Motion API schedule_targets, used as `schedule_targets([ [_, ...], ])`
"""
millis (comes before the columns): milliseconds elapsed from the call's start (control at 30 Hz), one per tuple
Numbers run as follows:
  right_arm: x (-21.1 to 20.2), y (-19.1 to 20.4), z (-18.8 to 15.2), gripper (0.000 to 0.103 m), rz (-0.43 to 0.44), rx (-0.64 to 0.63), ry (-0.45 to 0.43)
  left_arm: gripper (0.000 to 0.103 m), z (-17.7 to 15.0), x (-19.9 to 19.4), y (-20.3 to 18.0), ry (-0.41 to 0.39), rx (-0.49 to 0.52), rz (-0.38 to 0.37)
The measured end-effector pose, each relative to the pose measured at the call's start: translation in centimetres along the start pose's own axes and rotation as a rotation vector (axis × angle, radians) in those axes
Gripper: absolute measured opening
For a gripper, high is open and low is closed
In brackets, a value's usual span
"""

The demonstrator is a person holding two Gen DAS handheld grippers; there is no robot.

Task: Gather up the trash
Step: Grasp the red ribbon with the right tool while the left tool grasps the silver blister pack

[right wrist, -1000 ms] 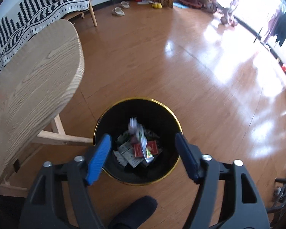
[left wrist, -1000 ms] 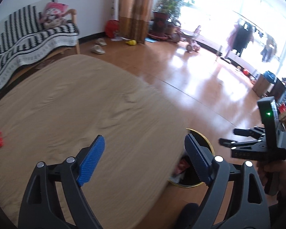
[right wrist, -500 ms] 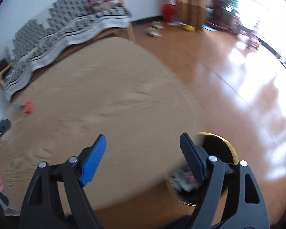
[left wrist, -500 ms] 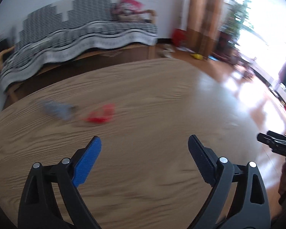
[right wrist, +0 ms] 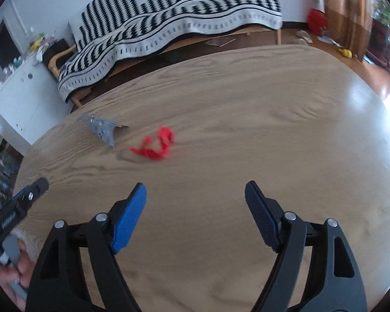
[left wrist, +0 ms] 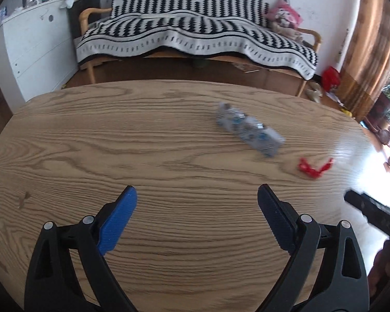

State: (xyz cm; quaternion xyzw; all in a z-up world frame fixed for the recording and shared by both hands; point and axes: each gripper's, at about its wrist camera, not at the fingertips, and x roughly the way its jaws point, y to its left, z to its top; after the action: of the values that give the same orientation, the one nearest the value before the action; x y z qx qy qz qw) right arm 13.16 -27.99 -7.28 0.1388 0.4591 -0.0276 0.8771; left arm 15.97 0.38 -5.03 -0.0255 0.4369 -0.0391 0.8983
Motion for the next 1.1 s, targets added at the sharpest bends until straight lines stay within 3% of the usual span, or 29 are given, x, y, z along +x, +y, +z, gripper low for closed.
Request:
schedule_targets([
  [200,3.8,2.1,3.0,0.055,-0.018,-0.019,0.009,0.091,0.1,1.3,0.7,0.013,-0.009,0.029],
  [367,5.4,2.2,3.5,0.014,-0.016,-0.041,0.025,0.091,1.2,2.7,0.0,0.029,-0.032,0.034],
  [533,2.2,1.3,1.7,0.013,-0.016,-0.093,-0.014,0.091,2.4,4.1,-1.9,0.059,-0.086,0.011],
  [700,-2.6,-0.8,-2.3,0.013,0.005,-0.102,0.018,0.093,4.5,5.9,-5.2,0.073,-0.149,-0.014],
  [933,-6.8,-4.8,-7.1,0.013,-0.013,-0.080,0.039,0.094,6.9,9.3,-7.4,0.070,-0.223,0.129],
  [1100,-8.9,-8.7,-9.5,0.013,-0.037,-0.044,0.048,0.094,6.9,11.3,-8.0,0.124,-0.242,0.152],
])
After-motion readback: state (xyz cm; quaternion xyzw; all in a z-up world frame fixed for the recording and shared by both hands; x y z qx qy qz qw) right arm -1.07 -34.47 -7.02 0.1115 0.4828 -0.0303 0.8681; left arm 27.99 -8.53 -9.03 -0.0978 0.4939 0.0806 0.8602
